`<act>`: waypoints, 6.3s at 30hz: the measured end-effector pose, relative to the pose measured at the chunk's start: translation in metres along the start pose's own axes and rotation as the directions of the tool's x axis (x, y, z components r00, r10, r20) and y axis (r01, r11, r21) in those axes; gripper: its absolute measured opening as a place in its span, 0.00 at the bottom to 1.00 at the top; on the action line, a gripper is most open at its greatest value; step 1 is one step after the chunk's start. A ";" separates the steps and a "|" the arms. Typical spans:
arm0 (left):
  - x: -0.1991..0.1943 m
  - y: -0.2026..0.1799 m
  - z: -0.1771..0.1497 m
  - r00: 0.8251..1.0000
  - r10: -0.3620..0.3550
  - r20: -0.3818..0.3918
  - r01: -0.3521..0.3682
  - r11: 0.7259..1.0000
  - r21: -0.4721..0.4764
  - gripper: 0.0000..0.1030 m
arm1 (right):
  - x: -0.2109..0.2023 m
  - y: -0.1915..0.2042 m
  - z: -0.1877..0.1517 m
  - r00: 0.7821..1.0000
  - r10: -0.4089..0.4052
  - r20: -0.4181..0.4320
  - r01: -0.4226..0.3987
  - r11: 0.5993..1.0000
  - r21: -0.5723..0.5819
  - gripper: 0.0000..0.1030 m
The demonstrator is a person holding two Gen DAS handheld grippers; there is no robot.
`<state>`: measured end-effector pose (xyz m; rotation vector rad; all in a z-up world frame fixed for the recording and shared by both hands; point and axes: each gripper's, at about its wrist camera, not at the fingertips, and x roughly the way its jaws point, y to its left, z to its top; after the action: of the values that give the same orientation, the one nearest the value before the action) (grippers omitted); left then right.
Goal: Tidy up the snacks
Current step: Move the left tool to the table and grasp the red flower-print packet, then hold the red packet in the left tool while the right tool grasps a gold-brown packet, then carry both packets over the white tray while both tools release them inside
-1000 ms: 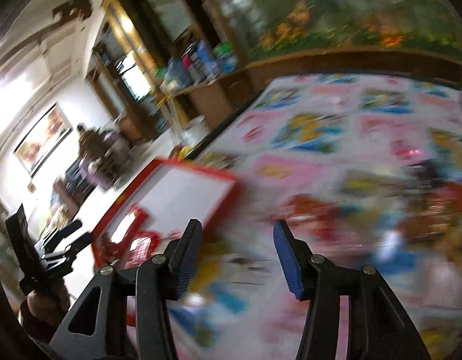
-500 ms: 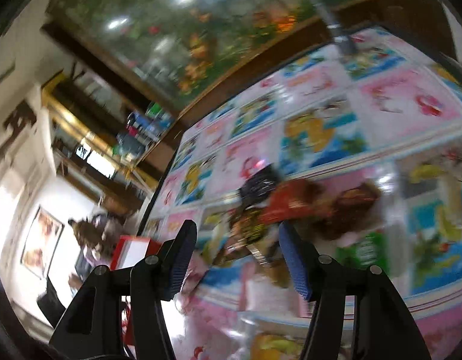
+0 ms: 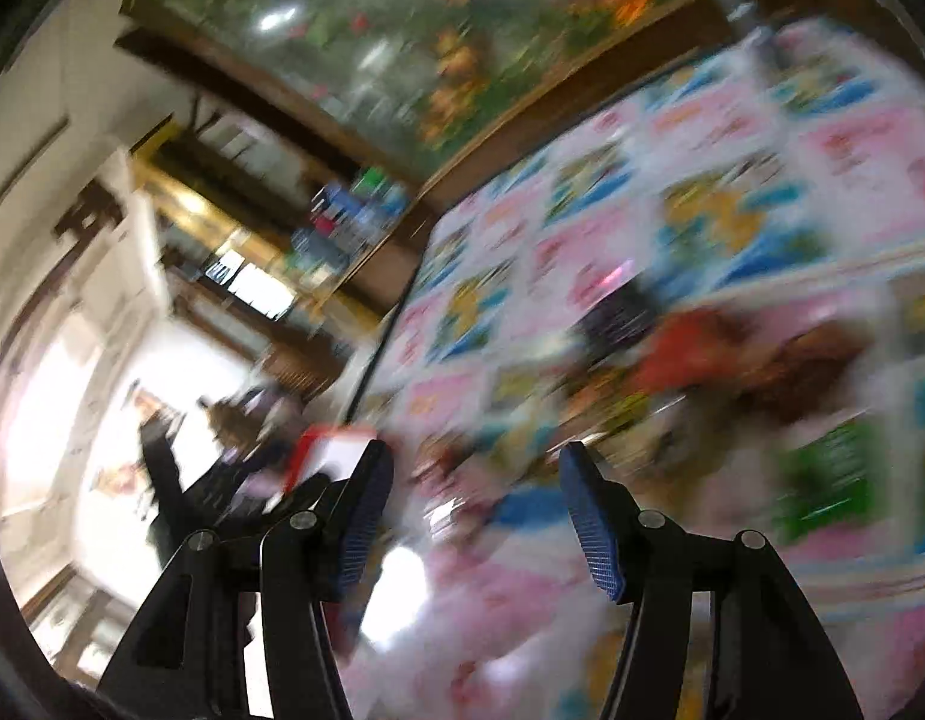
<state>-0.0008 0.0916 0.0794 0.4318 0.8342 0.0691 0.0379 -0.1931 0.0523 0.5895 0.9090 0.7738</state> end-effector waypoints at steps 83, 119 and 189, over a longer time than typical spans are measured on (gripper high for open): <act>0.036 -0.034 -0.030 0.881 -0.455 -0.132 0.421 0.880 -0.220 0.44 | 0.164 -0.018 0.079 0.885 -0.461 -0.064 0.464 0.885 0.043 0.00; -0.066 -0.050 -0.092 0.866 -0.498 0.053 0.496 0.837 -0.233 0.44 | -0.052 -0.063 0.001 0.904 -0.396 0.164 0.369 0.913 0.171 0.09; -0.035 0.125 -0.187 0.987 -0.155 0.032 0.146 0.817 -0.558 0.45 | 0.262 0.148 -0.085 0.931 0.223 -0.287 -0.181 0.969 0.168 0.12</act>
<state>-0.1475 0.2620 0.0433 -0.1941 0.8172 0.1659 0.0166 0.1138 -0.0040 0.7063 1.2063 1.0127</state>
